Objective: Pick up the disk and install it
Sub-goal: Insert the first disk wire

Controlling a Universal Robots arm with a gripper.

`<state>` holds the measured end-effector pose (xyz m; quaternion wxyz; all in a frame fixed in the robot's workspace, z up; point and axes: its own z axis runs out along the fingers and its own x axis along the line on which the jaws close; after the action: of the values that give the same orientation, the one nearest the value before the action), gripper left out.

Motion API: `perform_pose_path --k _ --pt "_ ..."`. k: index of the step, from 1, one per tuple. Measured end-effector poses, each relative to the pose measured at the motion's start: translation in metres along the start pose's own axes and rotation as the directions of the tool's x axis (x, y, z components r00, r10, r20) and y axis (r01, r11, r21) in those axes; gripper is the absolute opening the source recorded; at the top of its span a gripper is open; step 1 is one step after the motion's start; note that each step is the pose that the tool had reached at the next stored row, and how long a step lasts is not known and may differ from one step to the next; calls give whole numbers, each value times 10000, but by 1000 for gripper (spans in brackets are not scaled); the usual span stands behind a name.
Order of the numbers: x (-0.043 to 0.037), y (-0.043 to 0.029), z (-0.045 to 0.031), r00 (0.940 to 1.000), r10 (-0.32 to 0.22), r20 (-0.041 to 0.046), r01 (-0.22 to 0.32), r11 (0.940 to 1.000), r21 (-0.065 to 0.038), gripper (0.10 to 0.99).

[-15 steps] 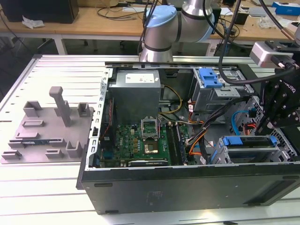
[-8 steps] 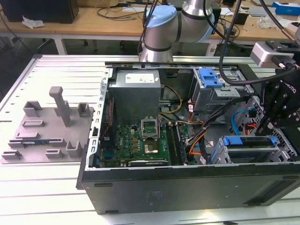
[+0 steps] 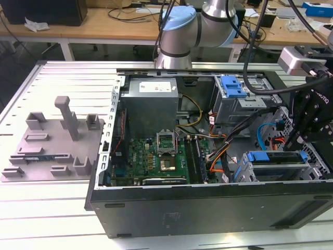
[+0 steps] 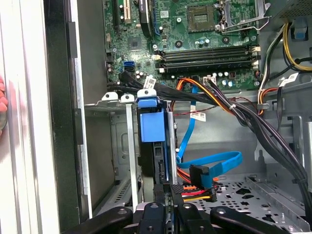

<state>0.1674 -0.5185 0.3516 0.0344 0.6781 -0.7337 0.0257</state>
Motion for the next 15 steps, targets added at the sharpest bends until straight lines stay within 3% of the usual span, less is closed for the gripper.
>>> perform_pose_path --k 15 --pt "-2 -5 34 9999 138 0 -138 9999 -11 165"
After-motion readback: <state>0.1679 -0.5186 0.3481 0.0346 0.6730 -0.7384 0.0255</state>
